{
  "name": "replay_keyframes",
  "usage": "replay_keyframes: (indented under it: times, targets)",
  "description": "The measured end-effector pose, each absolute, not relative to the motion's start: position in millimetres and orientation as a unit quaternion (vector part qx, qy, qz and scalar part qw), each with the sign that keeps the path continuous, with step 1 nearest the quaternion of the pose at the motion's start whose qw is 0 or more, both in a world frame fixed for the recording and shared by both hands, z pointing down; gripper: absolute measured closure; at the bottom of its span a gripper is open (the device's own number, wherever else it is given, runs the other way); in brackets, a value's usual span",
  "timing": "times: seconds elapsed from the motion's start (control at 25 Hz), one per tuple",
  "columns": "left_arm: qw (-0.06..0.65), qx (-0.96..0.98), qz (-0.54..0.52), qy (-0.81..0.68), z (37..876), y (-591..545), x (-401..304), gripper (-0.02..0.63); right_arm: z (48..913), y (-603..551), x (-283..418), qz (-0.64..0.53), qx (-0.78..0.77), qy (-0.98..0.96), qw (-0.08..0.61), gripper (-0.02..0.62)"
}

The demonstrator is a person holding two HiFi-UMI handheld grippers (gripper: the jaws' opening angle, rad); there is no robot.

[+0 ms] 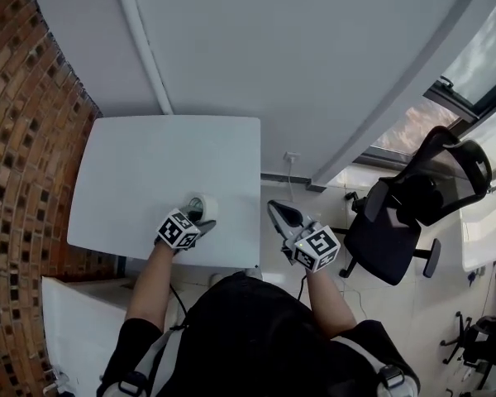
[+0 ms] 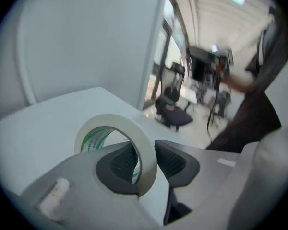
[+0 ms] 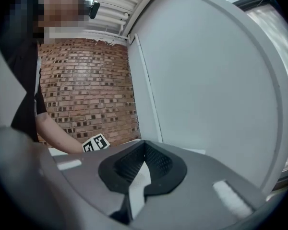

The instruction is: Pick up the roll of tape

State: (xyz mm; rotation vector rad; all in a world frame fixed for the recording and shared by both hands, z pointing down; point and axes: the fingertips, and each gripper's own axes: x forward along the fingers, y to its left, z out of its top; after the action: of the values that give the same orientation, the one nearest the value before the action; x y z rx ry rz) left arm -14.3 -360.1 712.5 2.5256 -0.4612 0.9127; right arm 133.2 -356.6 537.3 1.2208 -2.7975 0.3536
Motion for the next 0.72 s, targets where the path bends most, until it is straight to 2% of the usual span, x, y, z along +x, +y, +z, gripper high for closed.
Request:
replay_keyframes:
  times: [0.08, 0.16, 0.24, 0.44, 0.72]
  targets:
    - [0.266, 0.926, 0.158, -0.216, 665.0, -377.2, -11.4, 0.489, 534.7, -358.4, 131.7, 0.112, 0.394, -0.912, 0.031, 0.589]
    - [0.277, 0.928, 0.011, -0.248, 613.1, -394.3, -15.8, 0.497, 532.1, -361.4, 127.7, 0.111, 0.388, -0.915, 0.027, 0.589]
    - [0.266, 0.926, -0.066, -0.259, 572.7, -400.4, -23.7, 0.495, 529.4, -363.5, 119.9, 0.108, 0.376, -0.920, 0.026, 0.589]
    - [0.195, 0.943, -0.079, -0.258, 519.2, -383.6, -38.9, 0.495, 523.1, -373.0, 94.9, 0.096, 0.346, -0.933, 0.026, 0.589]
    - [0.180, 0.946, -0.112, -0.245, 488.5, -357.7, -61.8, 0.497, 517.1, -373.0, 61.1, 0.099, 0.323, -0.941, 0.016, 0.591]
